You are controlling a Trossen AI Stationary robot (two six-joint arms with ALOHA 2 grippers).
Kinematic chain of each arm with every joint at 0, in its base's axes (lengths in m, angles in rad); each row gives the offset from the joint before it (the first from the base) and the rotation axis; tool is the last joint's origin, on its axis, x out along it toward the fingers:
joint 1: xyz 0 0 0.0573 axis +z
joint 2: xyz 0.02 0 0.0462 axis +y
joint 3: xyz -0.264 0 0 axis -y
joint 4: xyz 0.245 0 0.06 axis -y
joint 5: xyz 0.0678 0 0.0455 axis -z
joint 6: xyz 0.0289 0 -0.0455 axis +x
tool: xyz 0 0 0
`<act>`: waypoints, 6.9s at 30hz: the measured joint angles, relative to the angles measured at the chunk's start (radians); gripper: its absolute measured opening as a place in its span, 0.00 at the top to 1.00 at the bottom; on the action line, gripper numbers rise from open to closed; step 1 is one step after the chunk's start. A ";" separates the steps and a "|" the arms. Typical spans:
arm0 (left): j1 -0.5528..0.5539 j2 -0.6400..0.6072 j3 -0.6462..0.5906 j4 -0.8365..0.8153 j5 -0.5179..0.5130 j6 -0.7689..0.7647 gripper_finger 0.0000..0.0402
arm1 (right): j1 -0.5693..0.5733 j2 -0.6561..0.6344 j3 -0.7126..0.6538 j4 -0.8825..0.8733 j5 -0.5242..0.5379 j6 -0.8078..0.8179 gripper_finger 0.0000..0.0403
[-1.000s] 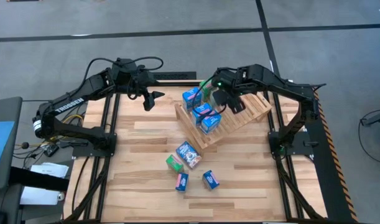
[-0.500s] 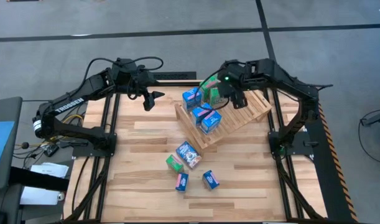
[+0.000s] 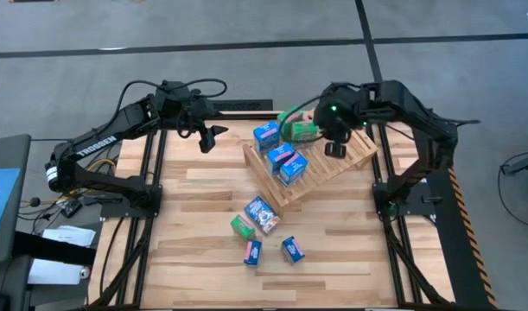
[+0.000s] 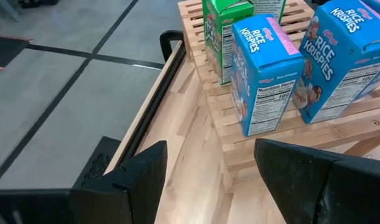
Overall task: Stack cereal on shelf
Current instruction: Put the right green cereal box aligned with the other green cereal box on the shelf, then put the green cereal box aligned with the other green cereal boxes on the shelf
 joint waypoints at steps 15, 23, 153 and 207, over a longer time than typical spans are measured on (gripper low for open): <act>0.000 0.000 0.000 0.000 0.000 0.011 0.42 | -0.038 -0.031 -0.336 0.050 0.039 -0.013 0.90; 0.000 0.000 0.000 0.000 0.000 0.014 0.42 | -0.129 -0.034 -0.348 0.114 0.055 -0.164 0.98; -0.389 -0.002 -0.334 0.201 0.615 -0.102 0.39 | 0.274 -0.080 -0.121 0.000 -0.154 0.377 0.42; -0.640 0.359 -0.339 0.378 0.299 -0.038 0.13 | 0.615 -0.093 -0.264 0.000 -0.080 0.456 0.46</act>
